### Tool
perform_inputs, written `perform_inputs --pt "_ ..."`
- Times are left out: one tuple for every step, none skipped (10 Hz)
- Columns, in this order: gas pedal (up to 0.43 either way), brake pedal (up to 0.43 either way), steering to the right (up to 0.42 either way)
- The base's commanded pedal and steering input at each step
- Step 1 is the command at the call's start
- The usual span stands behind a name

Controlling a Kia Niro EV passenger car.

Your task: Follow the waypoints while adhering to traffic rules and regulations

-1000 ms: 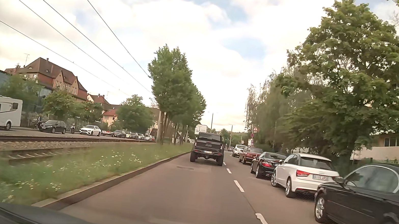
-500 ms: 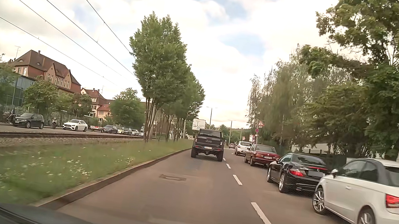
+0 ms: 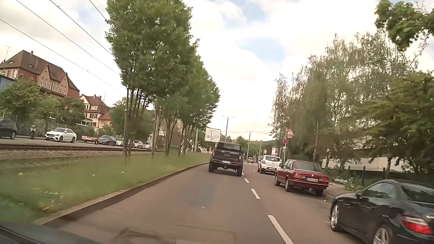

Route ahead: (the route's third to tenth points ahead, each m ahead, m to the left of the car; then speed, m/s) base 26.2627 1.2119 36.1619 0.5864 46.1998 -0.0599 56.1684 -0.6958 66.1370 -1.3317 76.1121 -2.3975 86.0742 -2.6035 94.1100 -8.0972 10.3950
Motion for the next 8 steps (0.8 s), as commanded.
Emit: perform_inputs --pt "0.087 0.0 0.006" --pt "0.087 0.0 0.01" --pt "0.087 0.0 0.01" --pt "0.087 0.0 0.011" --pt "0.098 0.0 0.01" --pt "0.098 0.0 0.008" --pt "0.098 0.0 0.009" --pt "0.098 0.0 0.006"
